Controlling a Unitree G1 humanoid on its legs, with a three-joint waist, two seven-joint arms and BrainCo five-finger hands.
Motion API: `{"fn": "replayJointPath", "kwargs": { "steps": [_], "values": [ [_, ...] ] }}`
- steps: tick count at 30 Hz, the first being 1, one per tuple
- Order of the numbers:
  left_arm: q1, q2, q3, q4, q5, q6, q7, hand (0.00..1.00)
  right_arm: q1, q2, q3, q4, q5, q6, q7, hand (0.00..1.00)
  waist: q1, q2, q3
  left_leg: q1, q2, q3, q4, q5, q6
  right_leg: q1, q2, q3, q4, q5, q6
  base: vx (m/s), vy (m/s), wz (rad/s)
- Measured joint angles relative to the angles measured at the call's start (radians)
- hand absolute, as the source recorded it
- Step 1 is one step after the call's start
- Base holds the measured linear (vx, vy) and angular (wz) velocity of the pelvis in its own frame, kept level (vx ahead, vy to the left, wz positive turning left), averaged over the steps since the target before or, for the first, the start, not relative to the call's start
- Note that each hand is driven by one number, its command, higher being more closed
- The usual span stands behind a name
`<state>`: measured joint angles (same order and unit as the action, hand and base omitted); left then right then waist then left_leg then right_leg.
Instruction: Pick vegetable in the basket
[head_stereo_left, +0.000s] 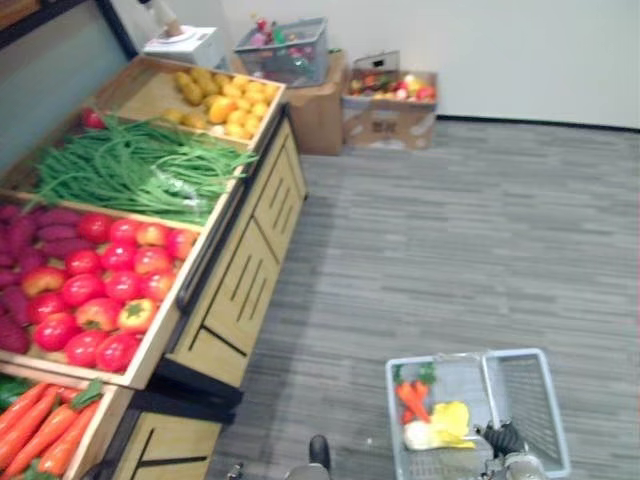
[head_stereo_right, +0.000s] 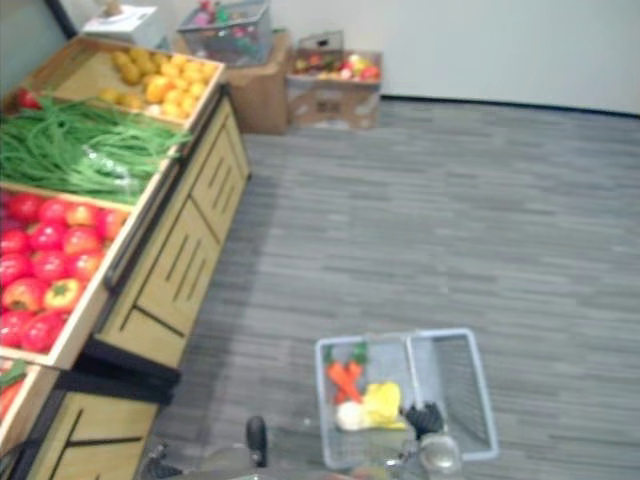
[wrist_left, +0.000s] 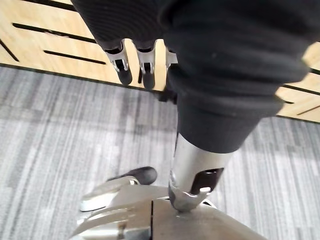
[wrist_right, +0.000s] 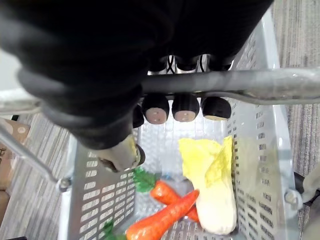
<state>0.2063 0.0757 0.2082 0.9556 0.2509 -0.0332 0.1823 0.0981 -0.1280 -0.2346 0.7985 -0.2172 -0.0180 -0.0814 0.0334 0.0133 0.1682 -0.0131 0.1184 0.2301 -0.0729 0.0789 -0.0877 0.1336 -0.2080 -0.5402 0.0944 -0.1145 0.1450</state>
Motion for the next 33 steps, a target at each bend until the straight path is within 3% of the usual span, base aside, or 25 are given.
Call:
{"fn": "replayJointPath", "kwargs": {
  "steps": [5, 6, 7, 18, 33],
  "values": [
    [0.007, 0.015, -0.026, -0.002, 0.003, -0.001, -0.001, 0.00, -0.001, 0.010, -0.017, 0.012, 0.027, 0.000, -0.002, 1.00, -0.001, -0.020, -0.004, 0.068, -0.030, 0.019, -0.020, -0.001, 0.000, 0.034, -0.030, 0.031, 0.011, 0.000, 0.000, 0.07, 0.036, -0.11],
    [-0.007, 0.037, -0.026, 0.000, -0.004, -0.002, -0.002, 0.00, 0.007, 0.030, -0.037, 0.070, 0.068, 0.001, -0.002, 1.00, -0.003, -0.045, -0.012, 0.070, -0.037, 0.036, -0.021, -0.001, 0.000, 0.029, -0.038, 0.045, 0.011, 0.000, 0.000, -0.01, 0.021, -0.25],
    [-0.007, 0.039, -0.026, 0.000, -0.006, -0.002, -0.003, 0.00, 0.008, 0.035, -0.037, 0.081, 0.069, 0.002, -0.001, 1.00, -0.004, -0.048, -0.014, 0.072, -0.035, 0.036, -0.021, 0.000, 0.000, 0.028, -0.036, 0.046, 0.011, 0.000, 0.000, -0.04, 0.011, -0.18],
    [-0.009, 0.014, -0.027, 0.032, -0.011, -0.002, -0.010, 0.00, 0.005, 0.032, -0.039, 0.156, 0.070, -0.005, -0.002, 1.00, -0.007, -0.013, -0.038, 0.062, -0.020, 0.029, -0.031, 0.011, 0.006, 0.027, -0.004, 0.069, -0.036, -0.008, 0.006, -0.12, 0.000, -0.04],
    [-0.015, 0.017, -0.012, 0.062, -0.036, -0.008, -0.001, 0.00, -0.017, 0.038, -0.070, 0.241, 0.070, -0.005, -0.002, 1.00, -0.009, -0.026, -0.057, 0.071, -0.027, 0.031, -0.031, 0.008, 0.002, 0.052, 0.000, 0.067, -0.058, 0.005, 0.012, 0.03, -0.011, 0.02]
  ]
}}
